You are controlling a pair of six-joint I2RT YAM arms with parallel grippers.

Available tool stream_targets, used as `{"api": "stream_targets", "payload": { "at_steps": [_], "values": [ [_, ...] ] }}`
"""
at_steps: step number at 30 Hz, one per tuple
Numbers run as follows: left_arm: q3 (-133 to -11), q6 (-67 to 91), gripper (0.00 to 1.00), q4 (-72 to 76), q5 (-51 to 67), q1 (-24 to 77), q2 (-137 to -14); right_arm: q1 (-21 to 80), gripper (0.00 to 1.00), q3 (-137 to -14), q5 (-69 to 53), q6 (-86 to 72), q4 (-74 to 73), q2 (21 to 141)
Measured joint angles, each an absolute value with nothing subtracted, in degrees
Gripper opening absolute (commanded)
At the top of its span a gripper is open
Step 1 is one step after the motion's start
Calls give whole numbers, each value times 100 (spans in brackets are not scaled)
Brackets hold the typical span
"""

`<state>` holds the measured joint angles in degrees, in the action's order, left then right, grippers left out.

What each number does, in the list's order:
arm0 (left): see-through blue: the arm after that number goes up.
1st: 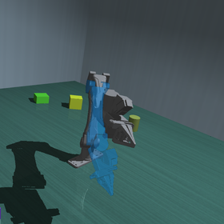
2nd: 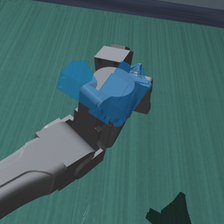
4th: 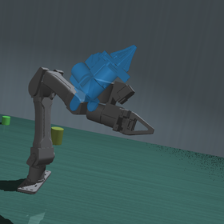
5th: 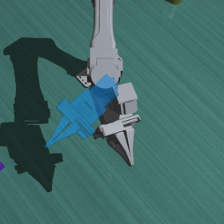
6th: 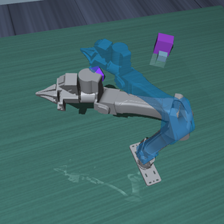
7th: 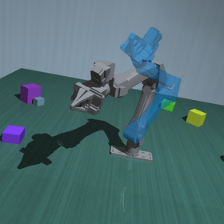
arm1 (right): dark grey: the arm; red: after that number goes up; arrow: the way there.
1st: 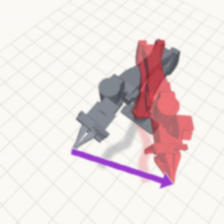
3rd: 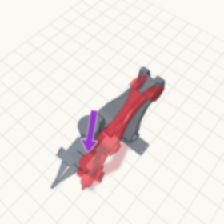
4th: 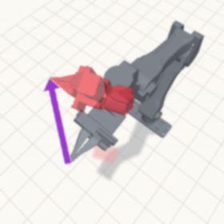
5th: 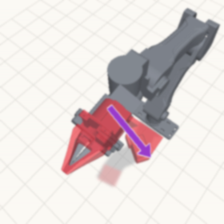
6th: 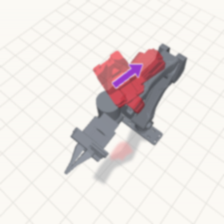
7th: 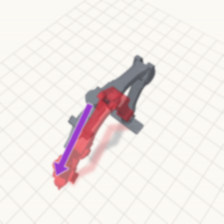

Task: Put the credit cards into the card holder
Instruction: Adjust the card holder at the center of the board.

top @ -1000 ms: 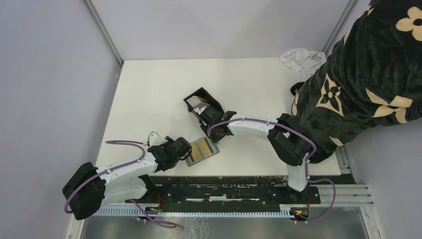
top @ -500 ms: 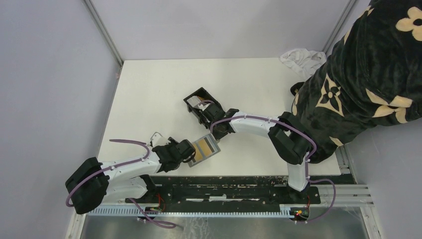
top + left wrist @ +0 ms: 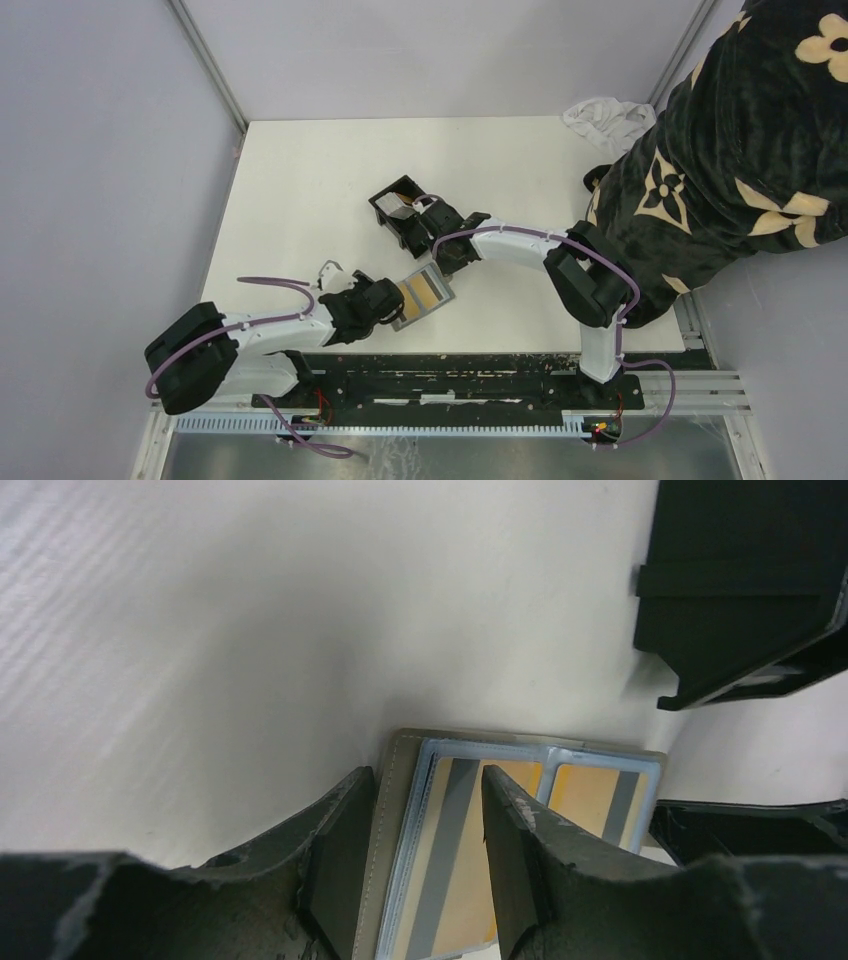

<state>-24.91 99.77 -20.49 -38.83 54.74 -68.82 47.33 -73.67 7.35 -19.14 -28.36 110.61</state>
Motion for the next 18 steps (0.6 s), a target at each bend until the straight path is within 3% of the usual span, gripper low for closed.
{"api": "stream_targets", "payload": {
  "at_steps": [8,18],
  "values": [
    [-2488,9841,55,-1315,-3981,5961,-7223,4633,1,-7367,716,-1922,-2934,11061],
    [-2567,9850,56,-1645,-4219,6368,-7118,4602,1,-7360,646,-1927,-2939,11059]
  ]
}}
